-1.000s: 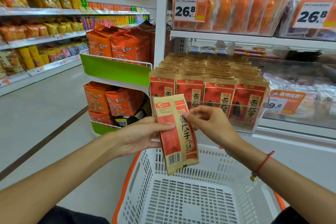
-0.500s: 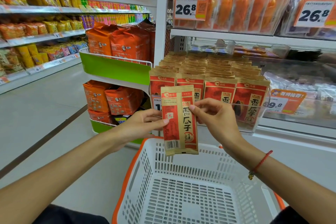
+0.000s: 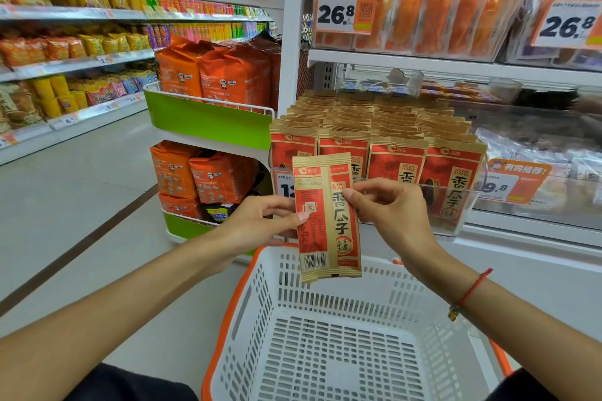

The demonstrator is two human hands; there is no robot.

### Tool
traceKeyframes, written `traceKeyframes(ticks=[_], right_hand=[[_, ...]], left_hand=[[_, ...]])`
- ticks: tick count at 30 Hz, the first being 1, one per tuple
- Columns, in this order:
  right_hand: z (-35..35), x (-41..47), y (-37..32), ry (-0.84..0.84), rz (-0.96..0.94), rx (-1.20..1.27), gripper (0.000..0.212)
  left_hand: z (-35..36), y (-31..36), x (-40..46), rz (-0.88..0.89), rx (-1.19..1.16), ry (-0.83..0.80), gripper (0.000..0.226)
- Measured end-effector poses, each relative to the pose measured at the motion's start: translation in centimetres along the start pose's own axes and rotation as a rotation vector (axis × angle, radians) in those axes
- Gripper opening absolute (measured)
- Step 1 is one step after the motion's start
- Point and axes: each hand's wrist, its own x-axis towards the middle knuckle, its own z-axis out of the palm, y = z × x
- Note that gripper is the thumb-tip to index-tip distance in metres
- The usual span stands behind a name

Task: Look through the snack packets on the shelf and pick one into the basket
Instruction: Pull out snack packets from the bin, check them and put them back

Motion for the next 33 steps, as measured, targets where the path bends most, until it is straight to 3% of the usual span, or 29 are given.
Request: traceKeyframes(ticks=[8,14,21,27,33], right_hand=[[0.4,0.1,0.4,-0.165,0.061,-0.126,0.015],[0.2,-0.1,0.0,-0.313,-0.048,-0.285,0.04],[-0.5,0.3,0.2,-0.342,-0.051,-0.21,0.052],[-0.4,0.1,0.1,-0.275,-0.092,-0.317,0.049],[0.8,-1.2,-0.4,-0.372,-0.082,-0.492,0.096]], left_hand=[[-0.8,0.1,0.3,-0.051,-0.139,0.064,0.029],[-1.8,-0.1,0.4,-0.084,-0.207,0.084,0.032],[-1.9,-0.3,0.3,-0.137,-0.262,0.071,0.032],[-1.3,0.4,-0.1,-0.07,-0.137,0.11,0.03],[0.9,0.8,-0.8,0.053,0.074,0.187,0.023]])
